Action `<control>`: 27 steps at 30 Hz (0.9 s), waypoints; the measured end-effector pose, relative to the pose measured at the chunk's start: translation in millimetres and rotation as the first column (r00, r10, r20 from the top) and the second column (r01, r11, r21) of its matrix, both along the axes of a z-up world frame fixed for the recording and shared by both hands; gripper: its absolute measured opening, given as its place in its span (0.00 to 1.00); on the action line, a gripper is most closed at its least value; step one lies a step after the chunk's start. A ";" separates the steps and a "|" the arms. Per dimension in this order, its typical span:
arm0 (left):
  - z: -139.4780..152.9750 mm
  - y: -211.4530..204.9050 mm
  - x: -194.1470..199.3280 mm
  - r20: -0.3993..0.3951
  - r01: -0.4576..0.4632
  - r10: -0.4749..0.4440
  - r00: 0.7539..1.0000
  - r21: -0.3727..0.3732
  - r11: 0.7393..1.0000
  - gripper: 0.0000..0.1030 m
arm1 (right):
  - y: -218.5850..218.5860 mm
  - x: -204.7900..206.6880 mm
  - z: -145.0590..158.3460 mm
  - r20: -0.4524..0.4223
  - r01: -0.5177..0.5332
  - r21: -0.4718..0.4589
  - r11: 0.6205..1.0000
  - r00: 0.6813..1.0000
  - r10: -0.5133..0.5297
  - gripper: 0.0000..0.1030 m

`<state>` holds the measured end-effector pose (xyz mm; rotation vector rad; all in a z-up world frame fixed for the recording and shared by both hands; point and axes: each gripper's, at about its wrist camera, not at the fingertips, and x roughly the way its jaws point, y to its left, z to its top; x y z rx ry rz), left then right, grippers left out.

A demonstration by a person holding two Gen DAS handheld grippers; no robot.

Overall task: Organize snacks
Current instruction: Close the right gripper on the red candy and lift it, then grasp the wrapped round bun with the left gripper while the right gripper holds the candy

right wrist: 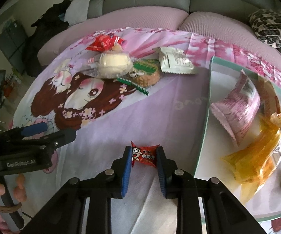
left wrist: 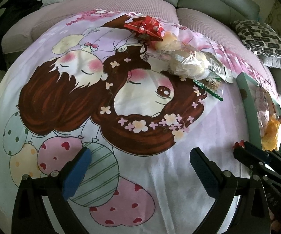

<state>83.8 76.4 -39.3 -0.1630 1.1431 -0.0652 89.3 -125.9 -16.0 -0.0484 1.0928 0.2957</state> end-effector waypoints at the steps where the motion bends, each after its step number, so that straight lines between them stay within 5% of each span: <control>1: 1.4 -0.2 0.6 0.000 0.001 -0.001 1.000 -0.003 1.000 0.98 | -1.0 0.9 1.6 0.003 0.002 0.003 1.000 1.000 -0.002 0.25; 16: 50.6 -3.0 33.9 0.099 -0.016 0.021 0.995 -0.058 0.998 0.98 | -20.5 11.2 29.9 0.064 0.032 0.047 0.998 0.997 -0.035 0.25; 27: 72.0 -51.3 85.6 0.126 0.062 -0.066 0.990 0.030 0.998 0.98 | -49.5 13.6 44.5 0.102 0.081 0.071 0.994 0.991 -0.088 0.26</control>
